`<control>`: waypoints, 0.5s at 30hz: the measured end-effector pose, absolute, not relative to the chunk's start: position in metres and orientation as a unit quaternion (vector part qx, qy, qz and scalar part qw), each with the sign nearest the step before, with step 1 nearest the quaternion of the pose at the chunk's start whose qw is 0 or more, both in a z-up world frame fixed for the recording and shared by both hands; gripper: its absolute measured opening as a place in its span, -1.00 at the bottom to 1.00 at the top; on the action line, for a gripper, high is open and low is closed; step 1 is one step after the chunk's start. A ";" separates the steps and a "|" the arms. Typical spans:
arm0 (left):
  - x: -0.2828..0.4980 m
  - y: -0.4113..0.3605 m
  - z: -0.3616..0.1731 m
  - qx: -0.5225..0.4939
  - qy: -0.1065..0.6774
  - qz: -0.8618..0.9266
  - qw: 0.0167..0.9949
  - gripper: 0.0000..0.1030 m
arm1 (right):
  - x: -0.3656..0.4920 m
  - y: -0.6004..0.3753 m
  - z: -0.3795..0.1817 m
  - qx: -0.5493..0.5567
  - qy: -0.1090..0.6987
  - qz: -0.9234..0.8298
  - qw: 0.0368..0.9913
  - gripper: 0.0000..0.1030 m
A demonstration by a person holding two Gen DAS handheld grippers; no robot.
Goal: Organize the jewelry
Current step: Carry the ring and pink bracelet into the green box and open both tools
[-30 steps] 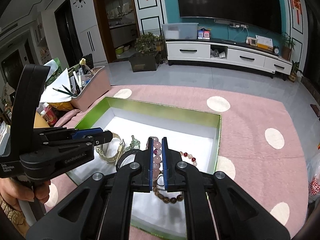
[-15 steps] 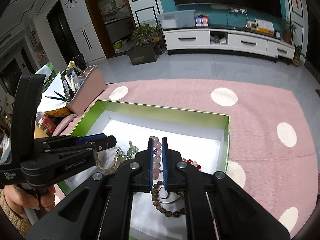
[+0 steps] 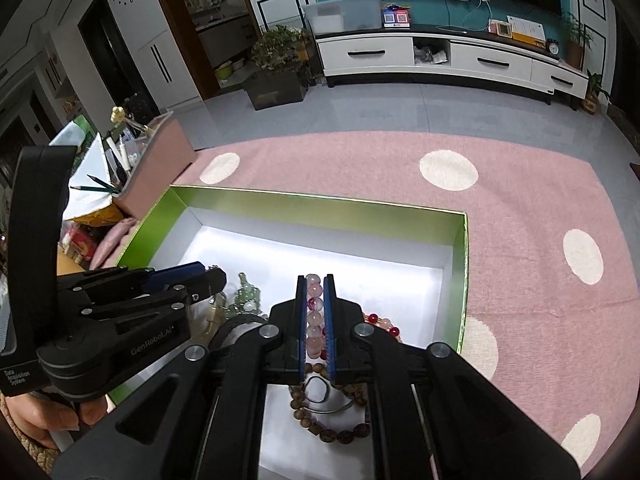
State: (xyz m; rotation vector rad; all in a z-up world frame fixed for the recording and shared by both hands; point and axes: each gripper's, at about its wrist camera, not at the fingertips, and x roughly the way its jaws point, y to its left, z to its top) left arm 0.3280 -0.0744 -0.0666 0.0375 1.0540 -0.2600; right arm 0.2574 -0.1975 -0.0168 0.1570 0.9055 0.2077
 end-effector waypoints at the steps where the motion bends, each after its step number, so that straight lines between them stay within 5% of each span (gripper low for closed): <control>1: 0.328 -0.076 -0.067 0.020 0.503 -0.123 0.855 -0.60 | 0.258 -0.197 -0.018 0.074 0.439 0.098 0.890 -0.86; 15: 0.329 -0.086 -0.073 0.038 0.510 -0.113 0.852 -0.60 | 0.260 -0.204 -0.029 0.055 0.457 0.074 0.885 -0.86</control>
